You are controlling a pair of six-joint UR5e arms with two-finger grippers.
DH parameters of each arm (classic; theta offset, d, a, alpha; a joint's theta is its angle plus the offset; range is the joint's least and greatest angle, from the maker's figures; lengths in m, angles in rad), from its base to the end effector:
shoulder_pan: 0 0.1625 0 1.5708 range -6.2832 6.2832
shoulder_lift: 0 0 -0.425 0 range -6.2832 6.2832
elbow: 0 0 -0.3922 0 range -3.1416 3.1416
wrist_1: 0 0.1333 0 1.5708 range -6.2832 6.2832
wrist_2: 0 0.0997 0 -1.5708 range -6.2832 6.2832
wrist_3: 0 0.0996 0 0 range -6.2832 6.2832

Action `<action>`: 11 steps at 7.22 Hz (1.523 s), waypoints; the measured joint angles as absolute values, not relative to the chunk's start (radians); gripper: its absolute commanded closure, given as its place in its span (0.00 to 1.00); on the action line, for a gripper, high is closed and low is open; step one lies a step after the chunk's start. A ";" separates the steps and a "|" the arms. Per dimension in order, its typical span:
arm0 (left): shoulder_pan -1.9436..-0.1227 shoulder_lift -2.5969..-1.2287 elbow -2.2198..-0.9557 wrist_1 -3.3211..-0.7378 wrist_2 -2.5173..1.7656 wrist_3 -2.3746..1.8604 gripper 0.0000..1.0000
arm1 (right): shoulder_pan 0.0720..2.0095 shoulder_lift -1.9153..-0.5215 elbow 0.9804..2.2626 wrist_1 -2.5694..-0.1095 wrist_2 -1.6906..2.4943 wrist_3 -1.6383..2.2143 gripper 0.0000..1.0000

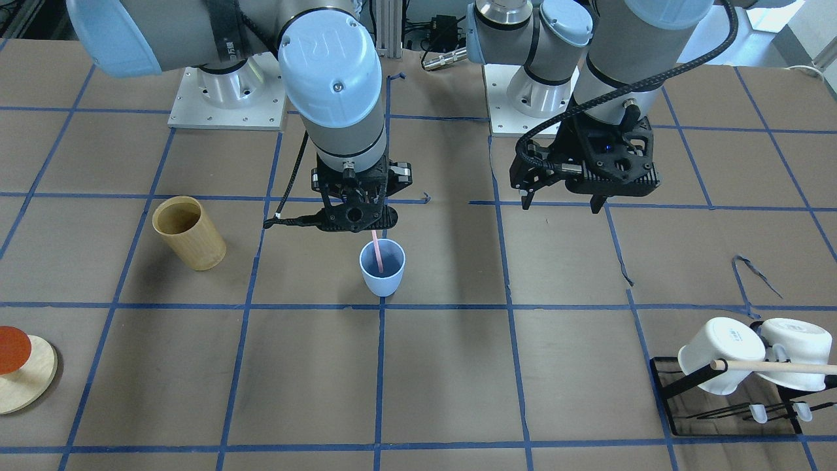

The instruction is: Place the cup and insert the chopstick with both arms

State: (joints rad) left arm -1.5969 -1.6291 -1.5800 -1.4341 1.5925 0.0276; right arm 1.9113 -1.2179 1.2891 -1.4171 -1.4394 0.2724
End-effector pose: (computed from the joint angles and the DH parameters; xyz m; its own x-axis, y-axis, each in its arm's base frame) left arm -0.1447 -0.5188 0.4679 -0.9984 0.0521 -0.0236 0.0536 0.9962 -0.0685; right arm 0.3428 -0.5292 0.4149 -0.9970 -0.0451 -0.0630 -0.0595 0.9666 0.2491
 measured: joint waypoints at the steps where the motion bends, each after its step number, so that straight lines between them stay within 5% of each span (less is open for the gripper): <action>1: -1.597 -1.629 -1.580 -1.434 1.592 0.028 0.00 | 1.911 -1.216 1.298 -1.429 -1.441 0.272 0.00; 6: -1.597 -1.629 -1.580 -1.434 1.593 0.026 0.00 | 1.872 -1.276 1.288 -1.424 -1.512 0.245 0.00; 11: -1.597 -1.631 -1.580 -1.433 1.592 0.027 0.00 | 1.627 -1.454 1.296 -1.403 -1.579 -0.073 0.00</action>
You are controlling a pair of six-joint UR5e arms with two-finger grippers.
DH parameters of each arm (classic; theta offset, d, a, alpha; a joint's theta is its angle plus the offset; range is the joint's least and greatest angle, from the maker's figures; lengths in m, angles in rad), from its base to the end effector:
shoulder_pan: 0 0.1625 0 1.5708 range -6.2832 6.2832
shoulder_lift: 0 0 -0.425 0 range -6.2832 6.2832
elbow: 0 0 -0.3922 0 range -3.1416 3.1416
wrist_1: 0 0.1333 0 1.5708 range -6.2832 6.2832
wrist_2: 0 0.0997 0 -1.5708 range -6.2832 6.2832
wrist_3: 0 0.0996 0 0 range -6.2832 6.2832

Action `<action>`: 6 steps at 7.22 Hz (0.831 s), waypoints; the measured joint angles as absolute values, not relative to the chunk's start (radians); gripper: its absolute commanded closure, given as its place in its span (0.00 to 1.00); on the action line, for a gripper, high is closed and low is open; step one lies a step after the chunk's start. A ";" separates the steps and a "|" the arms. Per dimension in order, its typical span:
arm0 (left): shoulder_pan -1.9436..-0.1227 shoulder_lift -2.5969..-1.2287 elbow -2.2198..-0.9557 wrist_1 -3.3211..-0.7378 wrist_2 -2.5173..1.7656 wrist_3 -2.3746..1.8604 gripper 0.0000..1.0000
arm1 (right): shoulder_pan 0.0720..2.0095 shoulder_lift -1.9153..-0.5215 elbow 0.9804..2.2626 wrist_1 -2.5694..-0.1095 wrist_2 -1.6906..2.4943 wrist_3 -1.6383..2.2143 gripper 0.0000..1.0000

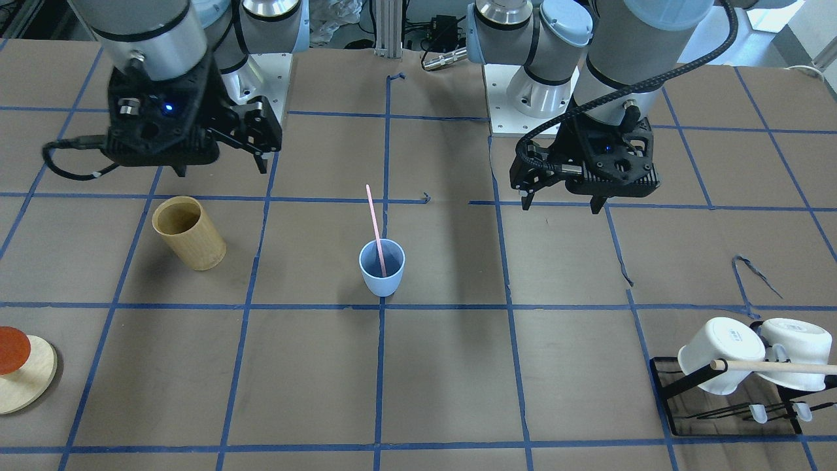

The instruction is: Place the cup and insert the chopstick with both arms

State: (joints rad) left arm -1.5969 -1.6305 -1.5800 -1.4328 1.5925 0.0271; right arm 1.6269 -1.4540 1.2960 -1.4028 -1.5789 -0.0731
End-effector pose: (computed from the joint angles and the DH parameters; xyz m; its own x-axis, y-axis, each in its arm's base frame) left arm -0.1447 -0.5194 0.4673 -0.9984 0.0516 -0.0235 0.0531 0.9962 -0.0684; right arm 0.1623 -0.5273 0.5457 -0.9916 -0.1289 0.0074 -0.1288 0.9916 0.0106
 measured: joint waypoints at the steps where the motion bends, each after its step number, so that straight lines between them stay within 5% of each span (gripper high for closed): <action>1: -1.597 -1.631 -1.580 -1.433 1.592 0.027 0.00 | 1.613 -1.466 1.310 -1.424 -1.579 -0.098 0.00; 6: -1.597 -1.631 -1.580 -1.433 1.592 0.026 0.00 | 1.610 -1.478 1.423 -1.579 -1.586 -0.090 0.00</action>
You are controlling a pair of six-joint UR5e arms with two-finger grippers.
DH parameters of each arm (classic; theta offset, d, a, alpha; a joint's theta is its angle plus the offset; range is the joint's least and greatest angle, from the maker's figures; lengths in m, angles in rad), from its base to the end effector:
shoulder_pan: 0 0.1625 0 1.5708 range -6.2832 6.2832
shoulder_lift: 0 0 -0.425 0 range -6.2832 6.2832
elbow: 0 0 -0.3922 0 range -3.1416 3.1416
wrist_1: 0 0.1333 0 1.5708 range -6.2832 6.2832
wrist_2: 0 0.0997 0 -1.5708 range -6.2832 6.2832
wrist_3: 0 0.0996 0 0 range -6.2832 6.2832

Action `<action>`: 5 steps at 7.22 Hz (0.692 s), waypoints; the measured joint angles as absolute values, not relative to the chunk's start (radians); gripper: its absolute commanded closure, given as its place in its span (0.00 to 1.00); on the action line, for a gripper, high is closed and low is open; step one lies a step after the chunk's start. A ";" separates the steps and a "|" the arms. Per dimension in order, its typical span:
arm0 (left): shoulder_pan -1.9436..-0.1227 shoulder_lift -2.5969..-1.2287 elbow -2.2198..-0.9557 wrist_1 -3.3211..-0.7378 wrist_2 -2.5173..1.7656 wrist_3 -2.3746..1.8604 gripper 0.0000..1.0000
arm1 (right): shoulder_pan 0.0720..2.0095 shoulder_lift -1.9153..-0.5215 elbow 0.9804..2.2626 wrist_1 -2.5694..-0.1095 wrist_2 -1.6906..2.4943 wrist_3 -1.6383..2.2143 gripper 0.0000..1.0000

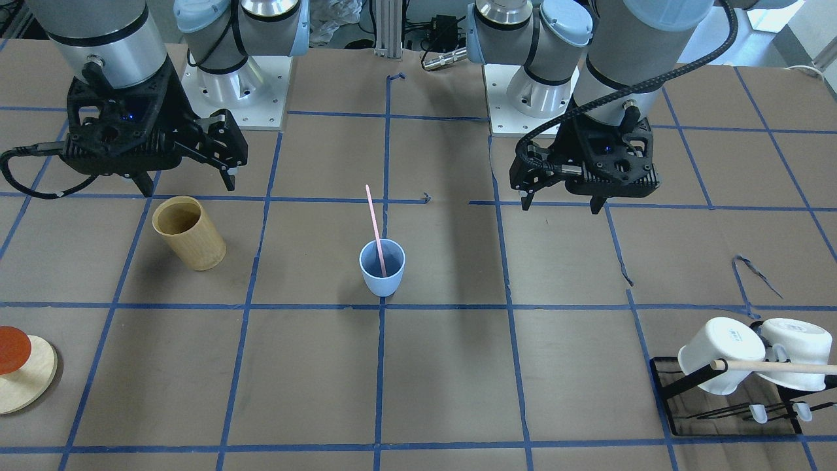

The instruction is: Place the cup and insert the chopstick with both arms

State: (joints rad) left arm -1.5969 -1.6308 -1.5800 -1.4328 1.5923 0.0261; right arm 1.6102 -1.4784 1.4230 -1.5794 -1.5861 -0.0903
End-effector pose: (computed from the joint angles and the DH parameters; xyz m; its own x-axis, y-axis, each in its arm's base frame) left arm -0.1448 -0.5195 0.4671 -0.9984 0.0506 -0.0232 0.0521 0.9963 -0.0681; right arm 0.1528 -0.5311 0.5144 -0.9915 -0.1282 0.0210 -0.1292 0.9897 -0.0623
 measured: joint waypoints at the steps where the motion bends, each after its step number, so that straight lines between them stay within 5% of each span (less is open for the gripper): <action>1: -1.597 -1.631 -1.580 -1.433 1.593 0.026 0.00 | 1.610 -1.479 1.423 -1.584 -1.587 -0.090 0.00; 5: -1.597 -1.630 -1.580 -1.433 1.595 0.026 0.00 | 1.613 -1.479 1.424 -1.588 -1.589 -0.089 0.00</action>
